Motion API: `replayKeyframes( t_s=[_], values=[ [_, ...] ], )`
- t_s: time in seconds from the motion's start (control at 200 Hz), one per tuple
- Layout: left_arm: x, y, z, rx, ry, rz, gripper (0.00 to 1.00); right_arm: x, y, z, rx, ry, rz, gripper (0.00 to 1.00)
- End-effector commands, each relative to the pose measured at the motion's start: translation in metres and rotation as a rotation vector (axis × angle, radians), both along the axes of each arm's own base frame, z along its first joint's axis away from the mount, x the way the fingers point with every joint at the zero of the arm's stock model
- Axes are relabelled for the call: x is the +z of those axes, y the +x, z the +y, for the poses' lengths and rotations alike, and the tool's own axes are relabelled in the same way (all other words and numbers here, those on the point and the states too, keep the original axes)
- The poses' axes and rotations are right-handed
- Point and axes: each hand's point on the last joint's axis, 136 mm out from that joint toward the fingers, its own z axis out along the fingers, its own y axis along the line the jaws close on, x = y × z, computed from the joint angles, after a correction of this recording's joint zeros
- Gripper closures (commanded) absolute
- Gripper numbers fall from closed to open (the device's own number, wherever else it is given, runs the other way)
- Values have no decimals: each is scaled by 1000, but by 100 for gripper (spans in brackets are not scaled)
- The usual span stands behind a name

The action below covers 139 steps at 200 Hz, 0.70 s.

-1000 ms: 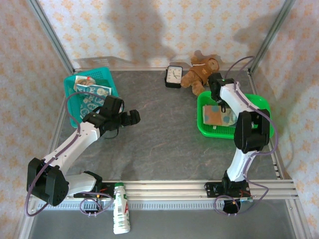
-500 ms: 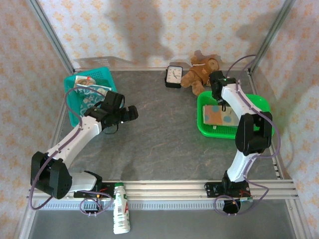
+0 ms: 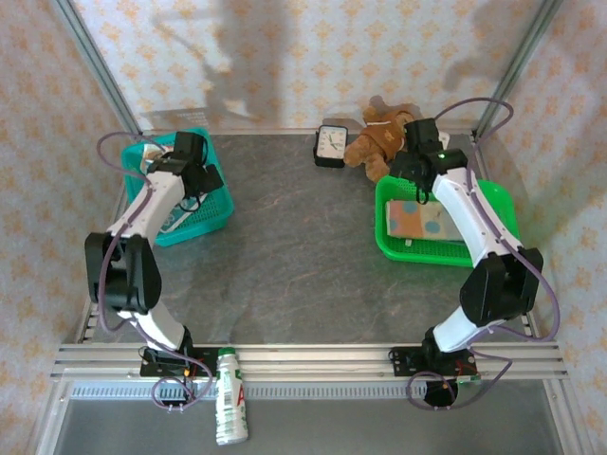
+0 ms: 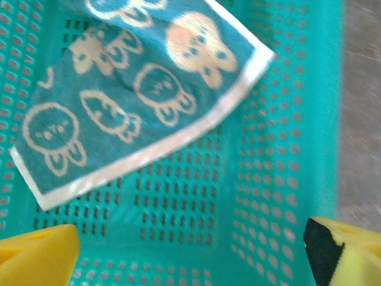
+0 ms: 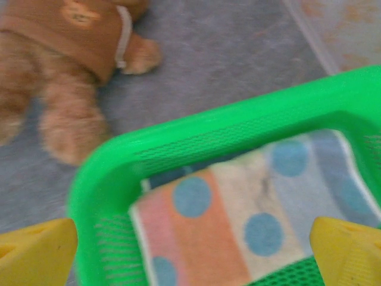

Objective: Fold and stack the towels

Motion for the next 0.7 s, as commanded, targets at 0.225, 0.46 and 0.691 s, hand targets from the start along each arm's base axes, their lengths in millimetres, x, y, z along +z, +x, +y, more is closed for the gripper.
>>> replayKeyframes(
  t_s=[0.225, 0.46, 0.691],
  values=[
    [-47, 52, 51, 133, 37, 90, 5, 3, 9, 72, 179, 195, -51, 1],
    [-91, 76, 62, 168, 15, 173, 4, 7, 2, 75, 175, 210, -75, 1],
    [-115, 79, 61, 169, -86, 173, 51, 19, -1, 75, 173, 204, -112, 1]
  ],
)
